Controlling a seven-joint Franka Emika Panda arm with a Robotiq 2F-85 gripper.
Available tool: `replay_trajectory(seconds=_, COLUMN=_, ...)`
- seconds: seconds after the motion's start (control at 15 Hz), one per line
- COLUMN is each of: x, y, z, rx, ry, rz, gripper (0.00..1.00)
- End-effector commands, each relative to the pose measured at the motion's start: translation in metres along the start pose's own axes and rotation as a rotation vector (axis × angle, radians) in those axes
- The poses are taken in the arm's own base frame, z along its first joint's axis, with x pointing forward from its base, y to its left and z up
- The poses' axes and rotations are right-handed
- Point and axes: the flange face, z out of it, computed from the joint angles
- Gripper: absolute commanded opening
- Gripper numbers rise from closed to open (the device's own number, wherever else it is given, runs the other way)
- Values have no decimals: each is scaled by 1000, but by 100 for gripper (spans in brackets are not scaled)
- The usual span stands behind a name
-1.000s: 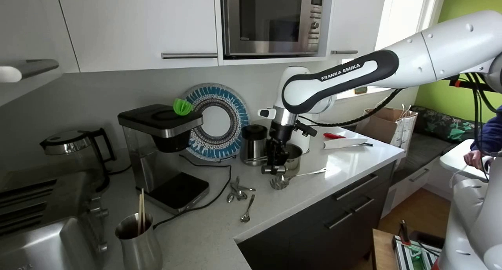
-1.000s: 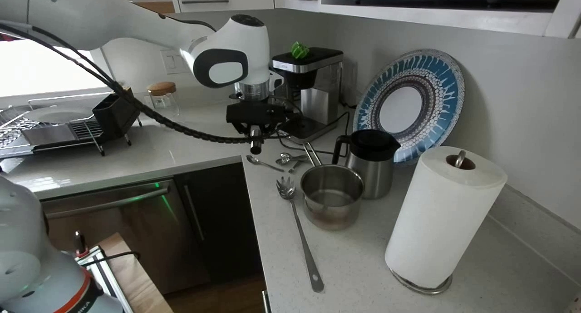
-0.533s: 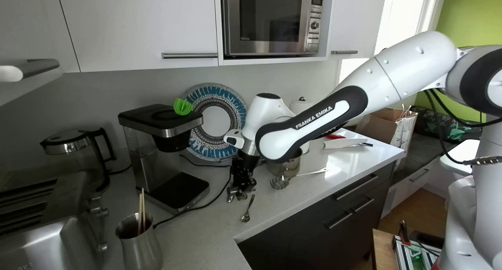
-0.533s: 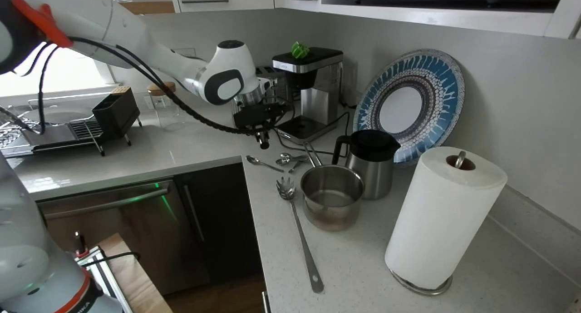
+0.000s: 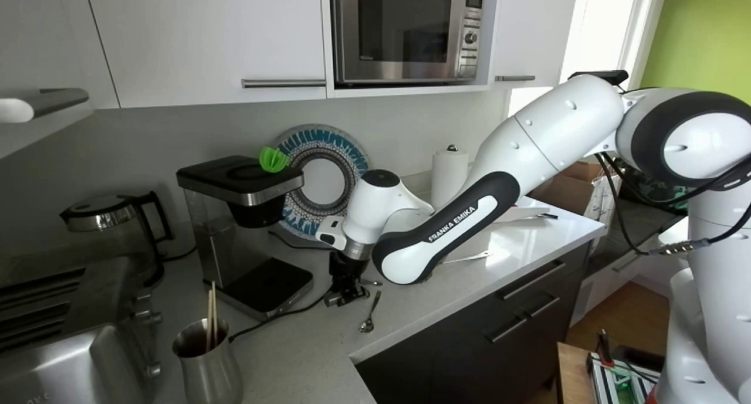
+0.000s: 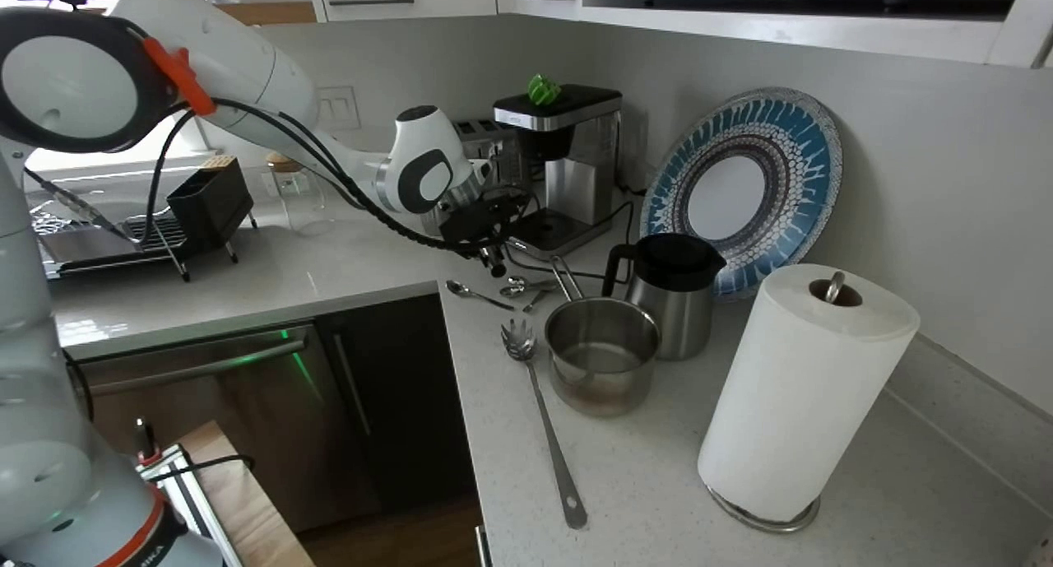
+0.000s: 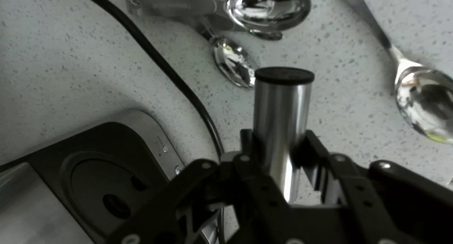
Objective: Remove the metallic cylinder from the pot and put it on the counter top
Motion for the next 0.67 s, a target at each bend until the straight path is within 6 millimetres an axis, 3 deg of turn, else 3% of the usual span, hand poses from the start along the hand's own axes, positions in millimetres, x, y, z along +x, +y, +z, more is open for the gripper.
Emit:
replay_trajectory(seconds=0.0, x=4, y=8, z=-3, rx=-53, ry=27, rz=-16, gripper=11)
replay_trajectory(seconds=0.33, x=-12, y=39, z=0, rx=-149, ry=47, rz=-89, gripper=11)
replay_trajectory(seconds=0.6, x=-35, y=54, z=18, rx=-150, ry=17, rz=-114, gripper=11)
